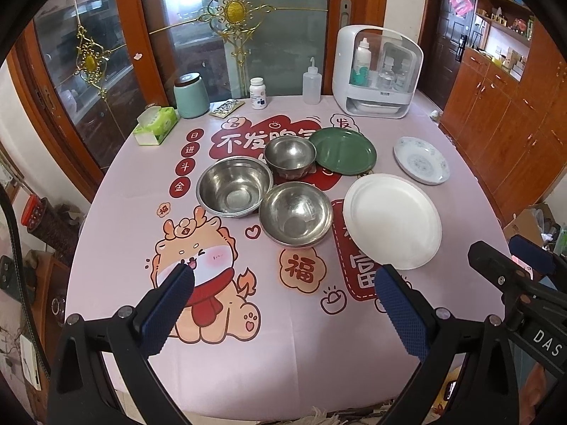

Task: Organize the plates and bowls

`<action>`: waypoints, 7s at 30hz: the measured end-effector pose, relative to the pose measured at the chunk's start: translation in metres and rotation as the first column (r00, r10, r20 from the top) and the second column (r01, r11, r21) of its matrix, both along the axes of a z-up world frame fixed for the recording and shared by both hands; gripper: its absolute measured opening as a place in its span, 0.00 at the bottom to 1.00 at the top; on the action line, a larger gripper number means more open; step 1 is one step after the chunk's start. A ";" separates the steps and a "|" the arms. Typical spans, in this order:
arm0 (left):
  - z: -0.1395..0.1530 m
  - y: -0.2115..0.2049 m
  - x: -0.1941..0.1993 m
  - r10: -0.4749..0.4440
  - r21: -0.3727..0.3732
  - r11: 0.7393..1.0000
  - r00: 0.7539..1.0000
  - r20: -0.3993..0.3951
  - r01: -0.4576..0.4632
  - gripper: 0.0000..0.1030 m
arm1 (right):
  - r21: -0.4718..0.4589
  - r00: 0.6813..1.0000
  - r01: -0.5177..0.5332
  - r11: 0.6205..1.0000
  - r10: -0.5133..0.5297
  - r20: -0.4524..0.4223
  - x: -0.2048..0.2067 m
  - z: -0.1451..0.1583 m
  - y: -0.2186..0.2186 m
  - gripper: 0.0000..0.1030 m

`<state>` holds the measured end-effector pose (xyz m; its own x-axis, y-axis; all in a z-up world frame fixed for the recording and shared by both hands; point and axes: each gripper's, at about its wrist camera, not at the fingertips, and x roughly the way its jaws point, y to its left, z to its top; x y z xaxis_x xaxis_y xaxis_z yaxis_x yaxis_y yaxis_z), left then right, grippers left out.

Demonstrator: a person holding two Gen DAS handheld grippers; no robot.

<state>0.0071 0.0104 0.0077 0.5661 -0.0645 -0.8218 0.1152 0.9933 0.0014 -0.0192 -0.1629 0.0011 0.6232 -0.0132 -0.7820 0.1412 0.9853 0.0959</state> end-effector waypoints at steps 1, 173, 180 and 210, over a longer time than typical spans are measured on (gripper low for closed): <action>-0.001 0.000 0.001 -0.003 -0.001 1.000 1.000 -0.004 0.003 0.98 | 0.001 1.000 0.004 1.000 -0.004 0.001 0.000 0.000 0.000 0.72; -0.016 -0.135 0.173 -0.146 0.001 0.989 0.980 -0.138 0.148 0.80 | -0.099 0.908 -0.411 0.906 0.397 -0.137 0.177 -0.018 -0.149 0.36; -0.060 -0.139 0.243 0.010 -0.048 0.999 0.982 -0.189 -0.020 0.80 | 0.059 0.894 -0.422 0.905 0.426 -0.137 0.259 -0.045 -0.171 0.36; -0.219 -0.114 0.330 0.363 -0.162 0.880 0.853 -0.375 -0.445 0.35 | 0.346 0.890 -0.208 0.915 0.324 -0.321 0.404 -0.232 -0.165 0.07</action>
<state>0.3374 -0.1037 -0.2116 0.2891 -0.1025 -0.9518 -0.3438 0.9168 -0.2032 0.3853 -0.3284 -0.2305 0.2397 0.3787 -0.8940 -0.0408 0.9239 0.3804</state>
